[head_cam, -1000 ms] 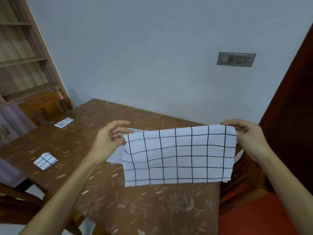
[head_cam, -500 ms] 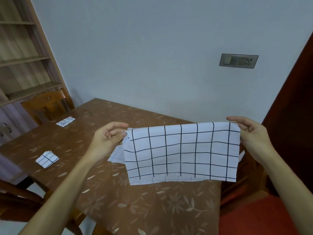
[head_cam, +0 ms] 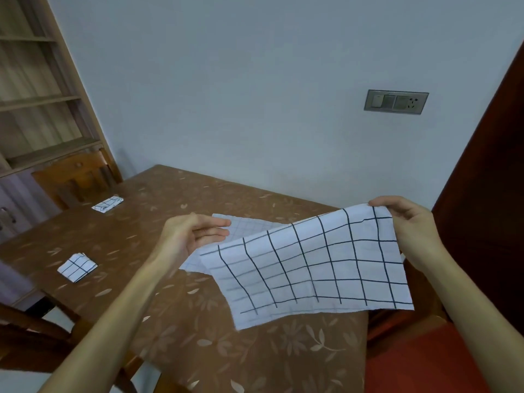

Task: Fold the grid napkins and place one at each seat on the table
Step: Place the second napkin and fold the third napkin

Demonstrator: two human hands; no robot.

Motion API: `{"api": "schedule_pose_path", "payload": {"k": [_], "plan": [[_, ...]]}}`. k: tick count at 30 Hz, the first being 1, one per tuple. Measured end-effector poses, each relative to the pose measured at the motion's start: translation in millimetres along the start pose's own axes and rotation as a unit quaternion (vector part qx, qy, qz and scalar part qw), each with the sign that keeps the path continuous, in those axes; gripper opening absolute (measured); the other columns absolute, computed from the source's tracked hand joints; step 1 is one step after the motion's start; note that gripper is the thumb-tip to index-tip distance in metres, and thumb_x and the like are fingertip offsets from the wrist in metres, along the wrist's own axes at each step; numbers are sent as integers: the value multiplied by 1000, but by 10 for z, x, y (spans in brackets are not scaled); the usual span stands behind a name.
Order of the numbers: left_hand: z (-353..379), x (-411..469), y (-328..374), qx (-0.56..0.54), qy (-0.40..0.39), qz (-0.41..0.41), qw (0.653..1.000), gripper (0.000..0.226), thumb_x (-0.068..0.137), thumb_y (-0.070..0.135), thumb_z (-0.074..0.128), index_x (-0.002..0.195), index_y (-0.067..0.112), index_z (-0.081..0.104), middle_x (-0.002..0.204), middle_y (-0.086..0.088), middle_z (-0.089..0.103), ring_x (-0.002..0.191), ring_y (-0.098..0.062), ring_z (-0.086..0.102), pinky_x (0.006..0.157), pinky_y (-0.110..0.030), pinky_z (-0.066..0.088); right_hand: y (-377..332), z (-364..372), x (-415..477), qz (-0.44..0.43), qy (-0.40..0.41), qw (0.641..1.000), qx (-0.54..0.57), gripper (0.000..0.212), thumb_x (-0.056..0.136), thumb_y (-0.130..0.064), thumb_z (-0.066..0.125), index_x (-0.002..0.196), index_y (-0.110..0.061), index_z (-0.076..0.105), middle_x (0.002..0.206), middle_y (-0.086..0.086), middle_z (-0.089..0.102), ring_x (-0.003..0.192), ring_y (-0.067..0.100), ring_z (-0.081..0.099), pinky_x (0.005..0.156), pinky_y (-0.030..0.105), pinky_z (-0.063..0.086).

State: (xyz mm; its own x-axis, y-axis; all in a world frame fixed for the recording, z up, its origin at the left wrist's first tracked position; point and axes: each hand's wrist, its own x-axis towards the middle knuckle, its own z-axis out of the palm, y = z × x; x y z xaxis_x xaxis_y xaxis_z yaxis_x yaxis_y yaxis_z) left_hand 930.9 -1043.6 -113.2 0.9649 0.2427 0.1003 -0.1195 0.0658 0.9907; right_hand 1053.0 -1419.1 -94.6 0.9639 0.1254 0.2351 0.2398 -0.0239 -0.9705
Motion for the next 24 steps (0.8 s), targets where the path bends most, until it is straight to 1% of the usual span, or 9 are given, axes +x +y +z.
{"api": "schedule_pose_path", "payload": {"k": [2, 4, 8, 13, 16, 18, 19, 22, 24], "plan": [[81, -33, 32, 90, -18, 7, 996, 32, 80, 25, 73, 102, 2, 76, 107, -15, 76, 99, -31, 74, 85, -36, 61, -32, 34, -25, -5, -3, 1000, 3, 38, 89, 9, 62, 71, -21, 75, 82, -10, 77, 71, 1, 72, 61, 15, 57], [203, -63, 23, 186, -48, 11, 981, 31, 81, 22, 81, 111, 14, 74, 109, -5, 77, 102, -19, 73, 91, -35, 58, -84, 86, -60, -9, -13, 1000, 8, 25, 89, 10, 60, 84, -10, 74, 86, -4, 75, 67, 0, 70, 58, 14, 55], [535, -36, -44, 253, -97, 49, 961, 53, 72, 44, 83, 121, 33, 65, 119, 12, 71, 115, -2, 64, 99, -29, 51, -189, 235, -86, -16, -76, 997, -9, 20, 90, 6, 62, 99, -10, 72, 80, -6, 78, 69, 6, 71, 61, 17, 55], [1093, 50, -35, 326, -146, 101, 929, 73, 74, 50, 83, 137, 35, 51, 134, 21, 60, 124, 11, 52, 104, -21, 44, -290, 412, -108, -62, -183, 977, -92, 34, 92, 11, 58, 117, -10, 66, 88, 5, 79, 80, 18, 75, 72, 28, 59], [1330, 88, -41, 296, -147, 115, 937, 52, 78, 44, 82, 124, 29, 63, 117, 16, 70, 111, 5, 62, 96, -25, 50, -365, 538, -146, -105, -229, 958, -137, 39, 93, 9, 56, 118, -18, 65, 91, 6, 78, 89, 20, 74, 84, 29, 56], [1397, 111, -36, 278, -158, 126, 939, 22, 85, 35, 78, 104, 24, 72, 90, 7, 74, 86, -12, 67, 81, -38, 53, -431, 591, -171, -130, -247, 942, -184, 42, 92, 6, 56, 118, -26, 65, 90, -2, 78, 91, 11, 72, 86, 23, 54], [1405, 121, -46, 270, -161, 127, 941, 8, 88, 31, 76, 93, 25, 74, 75, 6, 70, 71, -16, 61, 71, -39, 49, -461, 603, -177, -145, -249, 935, -207, 43, 91, 5, 55, 118, -27, 64, 91, -5, 78, 90, 7, 71, 85, 20, 52], [1370, 132, -85, 254, -148, 110, 950, 18, 89, 22, 75, 73, 22, 69, 55, 13, 53, 53, -6, 43, 58, -26, 34, -497, 603, -162, -174, -229, 933, -215, 38, 90, 2, 60, 118, -23, 66, 91, -6, 78, 85, 7, 70, 84, 18, 51], [1307, 137, -86, 253, -128, 103, 953, 18, 88, 21, 76, 73, 15, 69, 58, 3, 59, 55, -7, 48, 58, -26, 37, -490, 577, -141, -162, -201, 948, -187, 29, 93, -7, 65, 117, -23, 67, 90, -8, 78, 84, 10, 70, 83, 20, 54]]}}
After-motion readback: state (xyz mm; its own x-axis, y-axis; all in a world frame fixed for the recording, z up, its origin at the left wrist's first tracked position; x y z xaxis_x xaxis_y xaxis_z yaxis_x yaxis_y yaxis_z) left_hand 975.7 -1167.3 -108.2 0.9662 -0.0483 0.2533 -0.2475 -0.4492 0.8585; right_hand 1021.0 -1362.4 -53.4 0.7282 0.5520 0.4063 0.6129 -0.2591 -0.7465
